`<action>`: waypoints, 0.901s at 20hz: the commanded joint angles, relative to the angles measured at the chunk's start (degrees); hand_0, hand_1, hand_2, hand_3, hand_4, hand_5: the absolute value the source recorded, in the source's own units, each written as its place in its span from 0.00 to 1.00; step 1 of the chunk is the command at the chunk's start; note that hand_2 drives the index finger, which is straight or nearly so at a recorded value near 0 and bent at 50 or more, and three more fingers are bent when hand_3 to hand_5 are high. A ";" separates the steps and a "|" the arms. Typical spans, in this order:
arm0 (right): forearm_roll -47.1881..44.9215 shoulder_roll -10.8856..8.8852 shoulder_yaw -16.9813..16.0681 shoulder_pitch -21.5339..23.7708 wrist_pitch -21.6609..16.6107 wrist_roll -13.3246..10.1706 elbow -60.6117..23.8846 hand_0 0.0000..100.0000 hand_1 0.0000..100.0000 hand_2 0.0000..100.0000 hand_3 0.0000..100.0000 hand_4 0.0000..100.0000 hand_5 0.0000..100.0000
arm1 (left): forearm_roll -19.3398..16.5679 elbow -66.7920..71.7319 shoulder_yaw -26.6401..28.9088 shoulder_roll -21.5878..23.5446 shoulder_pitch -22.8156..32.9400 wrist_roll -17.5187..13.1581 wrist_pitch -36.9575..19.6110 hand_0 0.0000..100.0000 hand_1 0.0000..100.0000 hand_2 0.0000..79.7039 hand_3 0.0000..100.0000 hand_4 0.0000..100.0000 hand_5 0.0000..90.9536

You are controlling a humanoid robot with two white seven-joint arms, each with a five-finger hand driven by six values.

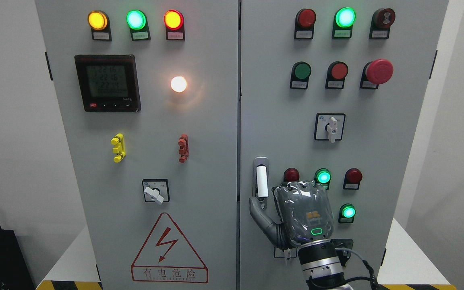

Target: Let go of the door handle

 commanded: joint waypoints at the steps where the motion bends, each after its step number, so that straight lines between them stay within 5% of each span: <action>1: 0.02 0.01 0.02 0.05 0.25 -0.03 -0.07 0.45 0.03 1.00 1.00 1.00 0.96 | -0.06 0.53 0.09 0.00 -0.18 -0.04 0.01 0.12 0.39 0.00 0.00 0.00 0.00; 18: 0.02 0.01 0.11 0.14 0.87 -0.03 -0.16 0.48 0.04 1.00 1.00 1.00 0.96 | -0.06 0.53 0.09 0.00 -0.18 -0.04 0.01 0.12 0.39 0.00 0.00 0.00 0.00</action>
